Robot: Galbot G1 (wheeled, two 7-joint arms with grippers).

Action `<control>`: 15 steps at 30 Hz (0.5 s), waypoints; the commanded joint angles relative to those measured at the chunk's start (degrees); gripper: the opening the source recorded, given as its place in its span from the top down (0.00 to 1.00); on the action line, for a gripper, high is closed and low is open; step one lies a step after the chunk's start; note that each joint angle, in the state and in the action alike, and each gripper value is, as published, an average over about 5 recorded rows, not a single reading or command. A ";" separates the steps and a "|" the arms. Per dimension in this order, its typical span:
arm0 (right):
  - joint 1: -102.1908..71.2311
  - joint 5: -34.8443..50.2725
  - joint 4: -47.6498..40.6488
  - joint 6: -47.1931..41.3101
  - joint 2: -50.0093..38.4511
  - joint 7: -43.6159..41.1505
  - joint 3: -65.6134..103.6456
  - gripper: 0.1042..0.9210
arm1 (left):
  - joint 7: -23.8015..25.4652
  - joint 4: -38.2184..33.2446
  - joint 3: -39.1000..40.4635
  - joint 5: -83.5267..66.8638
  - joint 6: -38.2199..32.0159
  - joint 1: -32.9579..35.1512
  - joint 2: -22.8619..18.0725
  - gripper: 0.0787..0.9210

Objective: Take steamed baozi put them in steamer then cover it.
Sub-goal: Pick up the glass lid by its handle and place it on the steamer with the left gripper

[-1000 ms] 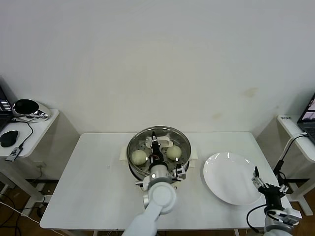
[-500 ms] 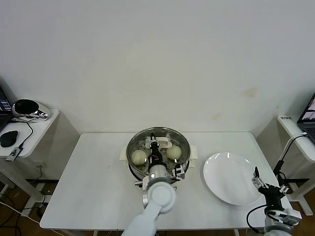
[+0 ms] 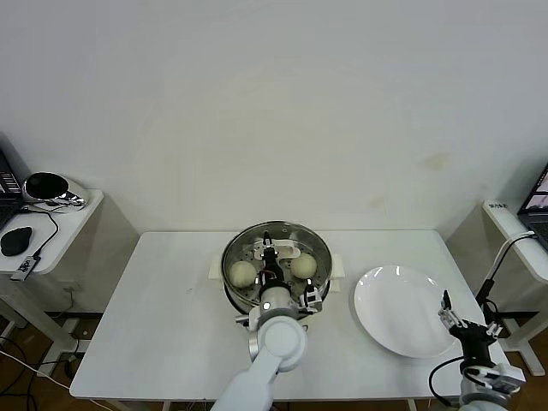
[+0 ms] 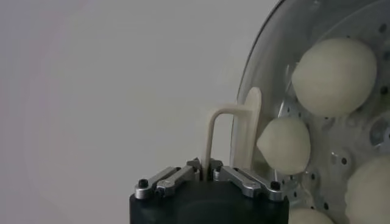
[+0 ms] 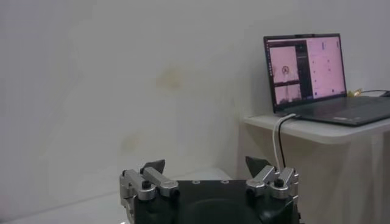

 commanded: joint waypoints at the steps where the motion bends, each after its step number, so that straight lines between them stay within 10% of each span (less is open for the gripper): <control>1: -0.03 -0.03 0.03 0.11 -0.05 -0.04 0.06 0.12 | 0.00 0.26 0.11 -1.77 1.45 0.14 0.03 0.92; 15: -0.12 -0.06 -0.02 0.35 -0.11 -0.08 0.08 0.12 | -1.38 1.28 -0.78 -0.53 -0.25 0.24 0.16 0.92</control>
